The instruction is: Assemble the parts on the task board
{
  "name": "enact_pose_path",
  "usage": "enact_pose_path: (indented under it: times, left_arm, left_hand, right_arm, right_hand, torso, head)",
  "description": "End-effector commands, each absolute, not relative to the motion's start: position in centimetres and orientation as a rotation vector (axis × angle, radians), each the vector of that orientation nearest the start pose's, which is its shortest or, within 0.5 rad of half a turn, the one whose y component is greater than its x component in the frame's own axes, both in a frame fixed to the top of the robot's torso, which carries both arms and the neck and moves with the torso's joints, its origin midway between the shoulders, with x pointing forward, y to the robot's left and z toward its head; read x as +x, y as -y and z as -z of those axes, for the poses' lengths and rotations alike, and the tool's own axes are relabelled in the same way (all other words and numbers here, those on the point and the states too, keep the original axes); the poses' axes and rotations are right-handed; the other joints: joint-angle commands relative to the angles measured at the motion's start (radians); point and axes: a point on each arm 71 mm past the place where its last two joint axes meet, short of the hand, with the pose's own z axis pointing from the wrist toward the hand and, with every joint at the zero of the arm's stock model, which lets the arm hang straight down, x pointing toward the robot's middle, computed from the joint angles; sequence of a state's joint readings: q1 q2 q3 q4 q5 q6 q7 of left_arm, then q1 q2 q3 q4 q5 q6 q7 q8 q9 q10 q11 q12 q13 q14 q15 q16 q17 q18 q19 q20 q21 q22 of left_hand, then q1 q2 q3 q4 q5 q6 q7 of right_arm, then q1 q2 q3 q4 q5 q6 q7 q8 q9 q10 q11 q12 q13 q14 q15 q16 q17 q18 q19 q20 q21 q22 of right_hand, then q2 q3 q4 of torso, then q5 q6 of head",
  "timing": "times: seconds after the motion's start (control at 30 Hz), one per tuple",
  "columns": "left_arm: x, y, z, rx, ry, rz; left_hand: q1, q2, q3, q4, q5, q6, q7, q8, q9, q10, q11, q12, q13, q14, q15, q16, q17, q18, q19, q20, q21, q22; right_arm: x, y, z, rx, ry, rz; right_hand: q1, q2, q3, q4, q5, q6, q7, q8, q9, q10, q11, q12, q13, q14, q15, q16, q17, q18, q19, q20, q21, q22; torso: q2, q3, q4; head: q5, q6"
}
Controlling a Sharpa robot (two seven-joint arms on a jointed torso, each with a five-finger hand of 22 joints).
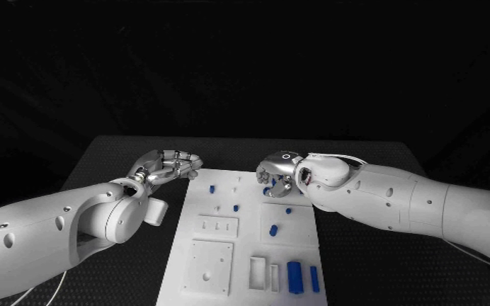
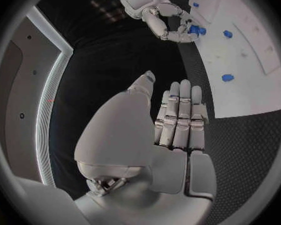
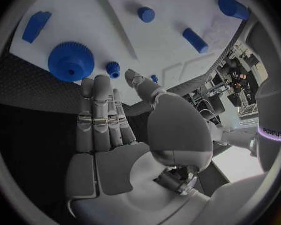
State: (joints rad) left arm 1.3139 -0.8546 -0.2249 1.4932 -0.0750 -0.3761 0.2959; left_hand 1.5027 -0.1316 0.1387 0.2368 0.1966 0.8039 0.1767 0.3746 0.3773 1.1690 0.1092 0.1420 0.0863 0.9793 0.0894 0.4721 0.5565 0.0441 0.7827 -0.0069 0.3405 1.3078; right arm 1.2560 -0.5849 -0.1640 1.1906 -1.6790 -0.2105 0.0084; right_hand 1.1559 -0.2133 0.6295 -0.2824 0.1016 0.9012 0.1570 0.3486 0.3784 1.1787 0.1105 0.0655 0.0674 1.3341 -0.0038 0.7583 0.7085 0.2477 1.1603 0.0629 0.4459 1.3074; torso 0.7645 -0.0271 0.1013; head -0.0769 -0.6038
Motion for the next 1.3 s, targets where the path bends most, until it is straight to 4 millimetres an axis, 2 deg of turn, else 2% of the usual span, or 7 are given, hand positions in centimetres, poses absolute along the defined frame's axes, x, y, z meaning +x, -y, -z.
enact_pose_path:
  times: [0.03, 0.23, 0.4, 0.5, 0.83, 1.13, 1.3]
  left_arm:
    - [49.1, -22.9, 19.5, -1.029, -1.576, 1.318]
    - [49.3, -23.0, 19.5, -1.034, -1.565, 1.300]
    - [49.3, -23.1, 19.5, -1.036, -1.567, 1.296]
    - [49.3, -23.1, 19.6, -1.041, -1.567, 1.286]
    - [49.3, -23.3, 19.6, -1.045, -1.568, 1.279]
    - [49.3, -23.4, 19.6, -1.047, -1.567, 1.276]
    - [49.4, -23.4, 19.6, -1.047, -1.570, 1.279]
  left_hand:
    - [0.014, 0.000, -0.004, 0.005, 0.002, 0.004, -0.003, -0.005, -0.002, -0.006, -0.001, -0.006, -0.002, -0.007, 0.004, -0.006, 0.000, 0.003, 0.002, -0.001, 0.004, 0.020]
    - [0.014, 0.000, -0.006, 0.007, 0.001, 0.003, -0.003, -0.006, -0.003, -0.007, -0.001, -0.008, -0.003, -0.007, 0.004, -0.007, 0.000, 0.003, 0.001, -0.001, 0.004, 0.020]
    - [0.015, 0.000, -0.009, 0.013, 0.001, 0.005, -0.001, -0.007, -0.003, -0.006, 0.001, -0.009, -0.003, -0.005, 0.004, -0.007, 0.001, 0.004, 0.003, -0.001, 0.005, 0.020]
    - [0.016, 0.000, -0.009, 0.015, 0.001, 0.005, 0.000, -0.008, -0.004, -0.005, 0.001, -0.010, -0.003, -0.005, 0.004, -0.008, 0.002, 0.004, 0.003, -0.001, 0.006, 0.020]
    - [0.020, 0.001, -0.012, 0.021, 0.001, 0.007, 0.001, -0.009, -0.004, -0.003, 0.002, -0.011, -0.003, -0.004, 0.004, -0.008, 0.003, 0.005, 0.004, -0.001, 0.007, 0.021]
    - [0.023, 0.000, -0.014, 0.025, 0.001, 0.008, 0.001, -0.010, -0.004, -0.003, 0.002, -0.012, -0.003, -0.004, 0.004, -0.009, 0.003, 0.006, 0.004, -0.001, 0.007, 0.021]
    - [0.026, 0.001, -0.015, 0.027, 0.001, 0.008, 0.001, -0.010, -0.005, -0.003, 0.002, -0.013, -0.003, -0.003, 0.004, -0.009, 0.004, 0.006, 0.004, -0.001, 0.007, 0.021]
  right_arm:
    - [53.1, 15.5, 22.0, -0.593, -1.680, -0.443]
    - [53.1, 15.4, 22.4, -0.611, -1.695, -0.418]
    - [53.0, 15.5, 22.6, -0.626, -1.708, -0.399]
    - [53.0, 15.4, 22.8, -0.630, -1.716, -0.400]
    - [53.0, 15.5, 23.2, -0.651, -1.713, -0.367]
    - [52.8, 15.3, 23.3, -0.670, -1.708, -0.367]
    - [52.7, 15.0, 23.0, -0.666, -1.658, -0.366]
  right_hand:
    - [-0.001, -0.011, 0.005, 0.003, -0.006, -0.006, -0.002, -0.004, -0.002, -0.010, 0.000, 0.000, 0.000, 0.010, 0.001, 0.043, 0.012, 0.014, 0.015, -0.014, 0.035, 0.028]
    - [-0.004, -0.012, 0.012, 0.005, -0.009, -0.006, -0.002, -0.005, -0.004, -0.013, 0.000, 0.001, 0.000, -0.001, 0.001, 0.075, 0.016, 0.014, 0.010, -0.018, 0.063, 0.027]
    - [-0.002, -0.011, 0.028, 0.009, -0.028, -0.001, -0.002, -0.003, -0.004, -0.007, -0.001, 0.002, 0.001, -0.006, 0.000, 0.105, 0.016, 0.014, 0.007, -0.022, 0.090, 0.027]
    - [0.001, -0.011, 0.040, 0.013, -0.040, 0.009, -0.005, 0.001, -0.003, 0.006, -0.005, 0.006, 0.003, -0.003, -0.004, 0.129, 0.015, 0.014, 0.012, -0.027, 0.114, 0.028]
    - [-0.009, 0.007, 0.080, 0.025, -0.051, 0.060, -0.028, 0.024, 0.008, 0.072, -0.024, 0.018, 0.010, -0.009, -0.021, 0.225, 0.013, 0.014, 0.009, -0.044, 0.208, 0.027]
    - [0.001, 0.016, 0.113, 0.025, -0.053, 0.100, -0.037, 0.045, 0.022, 0.130, -0.044, 0.036, 0.024, -0.013, -0.042, 0.285, 0.025, 0.014, 0.006, -0.052, 0.259, 0.026]
    - [0.015, 0.036, 0.143, 0.023, -0.053, 0.136, -0.052, 0.066, 0.039, 0.173, -0.063, 0.052, 0.042, -0.011, -0.060, 0.327, 0.044, 0.014, 0.020, -0.058, 0.295, 0.025]
  torso:
    - [0.009, 0.0000, 0.0036]
    - [0.017, -0.0011, 0.0018]
    - [0.022, -0.0017, -0.0008]
    - [0.022, -0.0014, 0.0009]
    - [0.026, -0.0026, 0.0014]
    - [0.030, -0.0038, -0.0027]
    - [0.031, -0.0040, 0.0011]
  head:
    - [0.000, 0.002]
    - [-0.001, 0.007]
    - [0.000, 0.005]
    - [-0.001, 0.005]
    - [0.002, 0.004]
    - [0.003, 0.009]
    - [-0.001, 0.010]
